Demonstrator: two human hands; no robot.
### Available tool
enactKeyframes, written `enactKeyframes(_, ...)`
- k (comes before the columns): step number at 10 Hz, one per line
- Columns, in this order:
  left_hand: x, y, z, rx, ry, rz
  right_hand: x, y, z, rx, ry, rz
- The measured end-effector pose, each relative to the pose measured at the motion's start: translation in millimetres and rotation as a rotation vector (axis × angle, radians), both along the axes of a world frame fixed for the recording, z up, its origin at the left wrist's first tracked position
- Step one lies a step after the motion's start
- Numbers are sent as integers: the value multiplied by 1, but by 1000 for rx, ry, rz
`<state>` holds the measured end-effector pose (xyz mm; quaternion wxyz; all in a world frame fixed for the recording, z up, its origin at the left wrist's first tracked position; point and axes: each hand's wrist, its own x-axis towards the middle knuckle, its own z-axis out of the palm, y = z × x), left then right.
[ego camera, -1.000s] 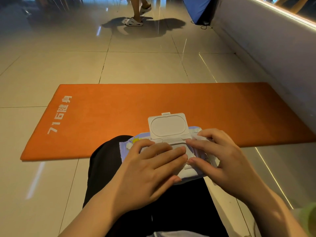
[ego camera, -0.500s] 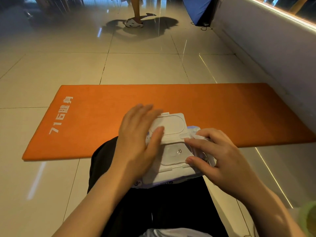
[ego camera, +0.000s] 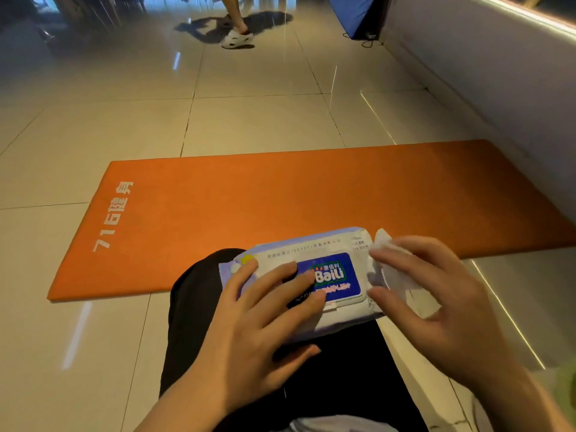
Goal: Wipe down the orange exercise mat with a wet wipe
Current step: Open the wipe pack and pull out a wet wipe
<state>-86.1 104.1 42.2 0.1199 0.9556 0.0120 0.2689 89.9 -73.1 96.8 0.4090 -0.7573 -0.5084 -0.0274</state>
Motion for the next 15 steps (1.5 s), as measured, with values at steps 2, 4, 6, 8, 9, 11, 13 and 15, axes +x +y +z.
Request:
enactKeyframes(2, 12, 7, -8, -1, -112, -28, -8, 6, -24, -56, -322, 112)
enactKeyframes(4, 13, 16, -7, 33, -110, -41, -14, 10, -34, 50, -606, 108)
enactKeyframes(6, 17, 18, 0, 31, -160, -20, -11, 23, -31, 89, -673, 74)
enactKeyframes(8, 13, 10, 15, 204, -250, 47, 2, 28, 11, 169, -427, -38)
enactKeyframes(9, 28, 4, 36, -189, -130, 67, 7, 16, 21, 154, -367, -87)
enactKeyframes(11, 55, -15, 47, -402, 13, -31, 17, -17, 5, 156, -286, -263)
enactKeyframes(13, 72, -9, 46, -249, 98, -164, 2, -33, -33, 120, -417, -120)
enactKeyframes(15, 89, -6, 43, -59, 22, -234, 13, -22, -57, 210, -454, -264)
